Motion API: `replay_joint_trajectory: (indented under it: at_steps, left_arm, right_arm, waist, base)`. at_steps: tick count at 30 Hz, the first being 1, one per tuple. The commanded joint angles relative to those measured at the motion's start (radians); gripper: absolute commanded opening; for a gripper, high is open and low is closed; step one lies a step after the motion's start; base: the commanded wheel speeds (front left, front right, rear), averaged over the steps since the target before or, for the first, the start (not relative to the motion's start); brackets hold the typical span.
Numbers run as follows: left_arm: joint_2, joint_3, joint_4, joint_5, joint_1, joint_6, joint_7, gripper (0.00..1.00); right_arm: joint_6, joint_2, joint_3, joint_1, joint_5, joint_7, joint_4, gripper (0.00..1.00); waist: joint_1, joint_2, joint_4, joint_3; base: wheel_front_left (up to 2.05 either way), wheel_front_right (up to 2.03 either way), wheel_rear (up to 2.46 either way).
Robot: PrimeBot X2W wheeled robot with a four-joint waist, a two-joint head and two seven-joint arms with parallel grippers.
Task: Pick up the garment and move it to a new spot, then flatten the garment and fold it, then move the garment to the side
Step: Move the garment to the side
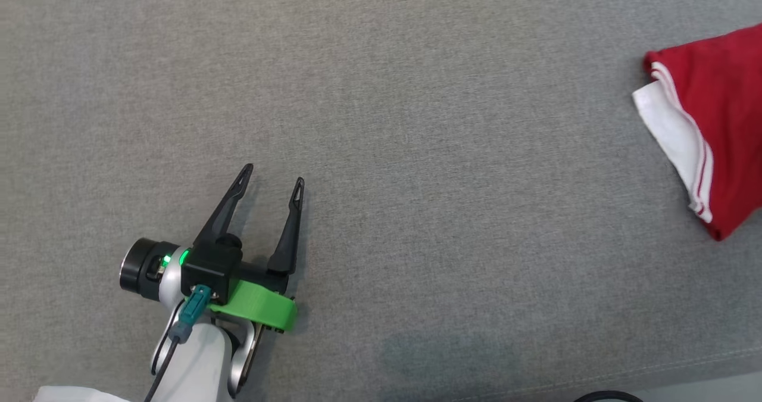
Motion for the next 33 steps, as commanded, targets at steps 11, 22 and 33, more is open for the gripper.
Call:
replay_joint_trajectory:
  at_steps: [11, 22, 33]
  left_arm:
    - [0.022, 0.002, -0.033, 0.007, -0.001, -0.001, 0.0, 1.0]
    - [0.012, 0.004, -0.017, 0.001, 0.002, 0.011, 0.0, 1.0]
    - [-0.007, 0.047, 0.02, -0.046, 0.044, 0.03, 0.0, 1.0]
  right_arm:
    - [-0.001, -0.001, -0.313, 0.012, -0.273, 0.0, -0.047, 1.0]
    - [-0.001, 0.056, -0.221, 0.041, -0.215, 0.0, -0.161, 1.0]
    - [-0.001, 0.157, 0.099, 0.214, -0.054, 0.0, -0.346, 1.0]
  waist:
    - [-0.0001, -0.0001, 0.041, 0.021]
    - [-0.0001, -0.0001, 0.037, -0.02]
    - [-0.0001, -0.0001, 0.032, -0.135]
  base:
    - [0.0, 0.0, 0.0]
    - [0.0, 0.0, 0.0]
    - [0.0, 0.0, 0.0]
